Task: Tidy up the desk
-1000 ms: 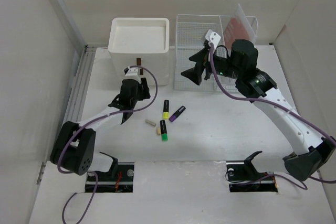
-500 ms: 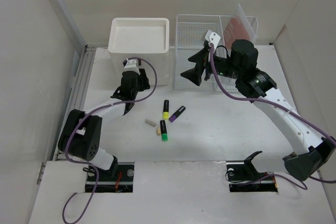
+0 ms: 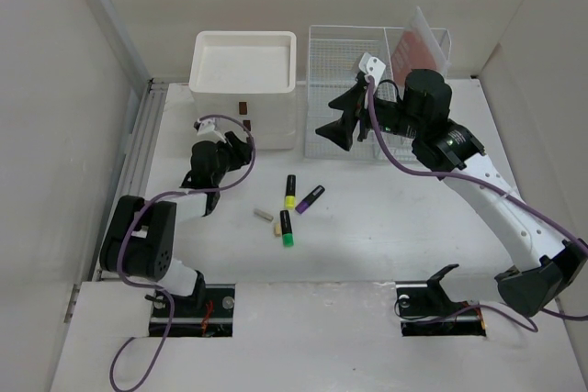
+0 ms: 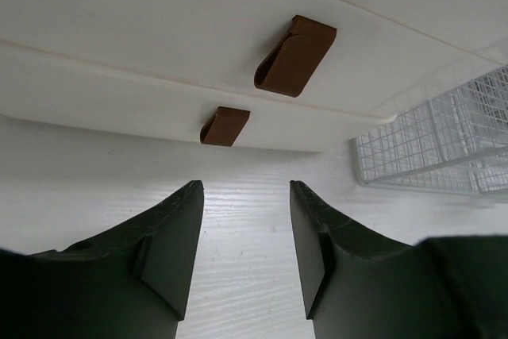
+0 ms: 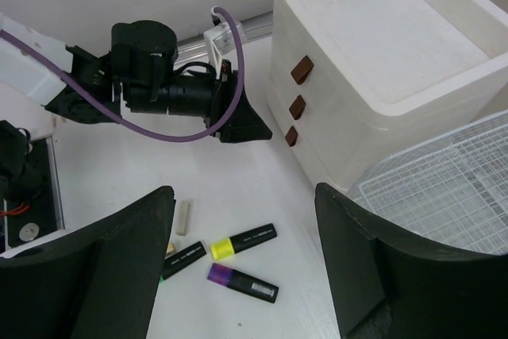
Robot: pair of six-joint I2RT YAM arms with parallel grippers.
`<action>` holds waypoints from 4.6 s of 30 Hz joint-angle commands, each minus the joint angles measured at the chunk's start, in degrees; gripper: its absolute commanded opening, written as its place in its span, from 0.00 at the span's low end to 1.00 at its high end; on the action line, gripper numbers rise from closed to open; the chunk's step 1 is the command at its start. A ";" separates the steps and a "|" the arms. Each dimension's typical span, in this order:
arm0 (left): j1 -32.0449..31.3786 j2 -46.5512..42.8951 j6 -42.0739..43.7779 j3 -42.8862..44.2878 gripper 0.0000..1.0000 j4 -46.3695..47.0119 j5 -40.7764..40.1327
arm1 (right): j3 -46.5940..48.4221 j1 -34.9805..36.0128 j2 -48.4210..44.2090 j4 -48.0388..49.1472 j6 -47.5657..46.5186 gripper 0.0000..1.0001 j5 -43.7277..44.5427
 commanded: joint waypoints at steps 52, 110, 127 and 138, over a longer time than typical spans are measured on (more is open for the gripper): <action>0.94 13.80 -6.03 7.18 0.41 8.16 -0.95 | -0.77 -0.31 0.05 3.23 0.63 0.77 -7.20; -0.65 19.60 -4.98 14.13 0.23 4.29 -2.27 | -0.77 -0.31 0.05 3.23 0.63 0.77 -9.31; -0.65 18.11 -6.56 12.64 0.00 2.62 -2.79 | -1.29 -0.31 0.05 3.75 0.63 0.77 -10.36; -2.49 12.22 -7.09 6.23 0.00 4.03 -4.02 | -1.29 -0.31 0.58 3.75 0.63 0.77 -10.36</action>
